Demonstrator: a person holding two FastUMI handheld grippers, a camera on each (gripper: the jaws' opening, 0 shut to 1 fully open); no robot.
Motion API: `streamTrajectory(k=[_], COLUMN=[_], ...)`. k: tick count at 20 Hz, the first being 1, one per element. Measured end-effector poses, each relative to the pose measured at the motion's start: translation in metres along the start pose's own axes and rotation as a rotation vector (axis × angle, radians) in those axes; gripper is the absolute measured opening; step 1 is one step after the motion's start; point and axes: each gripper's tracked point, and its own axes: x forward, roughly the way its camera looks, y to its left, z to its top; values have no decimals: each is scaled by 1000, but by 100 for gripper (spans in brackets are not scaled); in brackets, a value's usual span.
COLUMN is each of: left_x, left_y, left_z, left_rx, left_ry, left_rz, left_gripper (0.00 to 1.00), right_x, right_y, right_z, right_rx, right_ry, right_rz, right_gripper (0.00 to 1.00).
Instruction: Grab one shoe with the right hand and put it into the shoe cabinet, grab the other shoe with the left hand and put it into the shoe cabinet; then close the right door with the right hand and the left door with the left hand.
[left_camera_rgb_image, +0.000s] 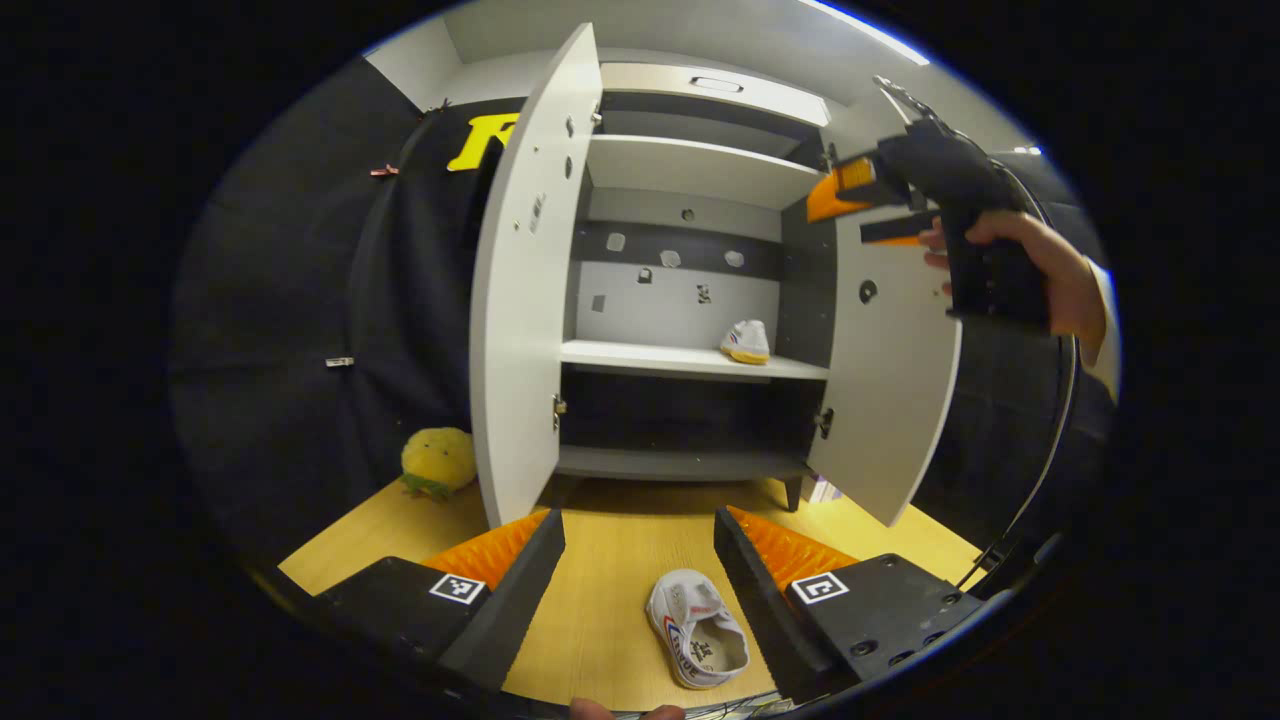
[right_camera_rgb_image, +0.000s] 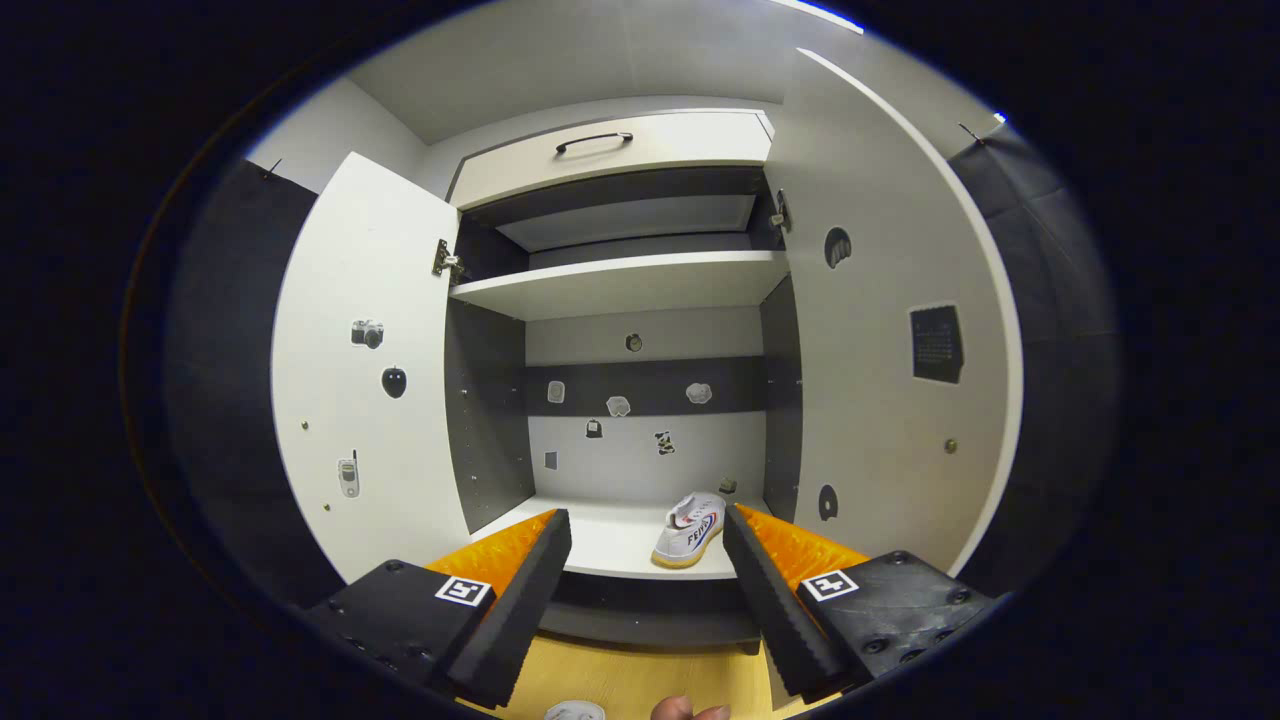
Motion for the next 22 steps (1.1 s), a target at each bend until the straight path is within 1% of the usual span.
streamTrajectory(k=[3, 5, 7, 9, 10, 11, 12, 17, 18, 20, 21, 22], left_x=[10, 23, 34, 49, 57, 65, 74, 110, 116, 128, 133, 137], left_y=[-16, -21, -24, -24, -24, -24, -25, -28, -29, -29, -24, -21], left_z=[-58, -97, -133, -158, -167, -175, -180, -199, -201, -205, -206, -207], left_rx=[42, 58, 73, 75, 72, 67, 62, 78, 79, 77, 82, 82], left_ry=[91, 173, 237, 279, 295, 305, 312, 326, 328, 330, 332, 338], left_rz=[-45, -61, -62, -61, -61, -60, -59, -61, -58, -47, -28, -11], left_gripper=[95, 95, 95, 95, 95, 94, 94, 74, 72, 65, 56, 53], right_x=[-25, -38, -51, -61, -64, -69, -74, -87, -90, -91, -93, -94], right_y=[-6, -11, -18, -28, -36, -42, -48, -82, -87, -98, -103, -107], right_z=[10, 15, 18, 24, 26, 29, 31, 44, 45, 48, 48, 49], right_rx=[-12, -9, 6, -11, -23, -28, -27, -31, -35, -41, -41, -43], right_ry=[-15, -12, -7, -10, -9, -9, -8, -17, -16, -15, -16, -15], right_rz=[-5, -10, -19, -36, -48, -56, -69, -131, -142, -167, -176, -186], right_gripper=[96, 96, 96, 96, 100, 96, 96, 96, 96, 96, 96, 96])
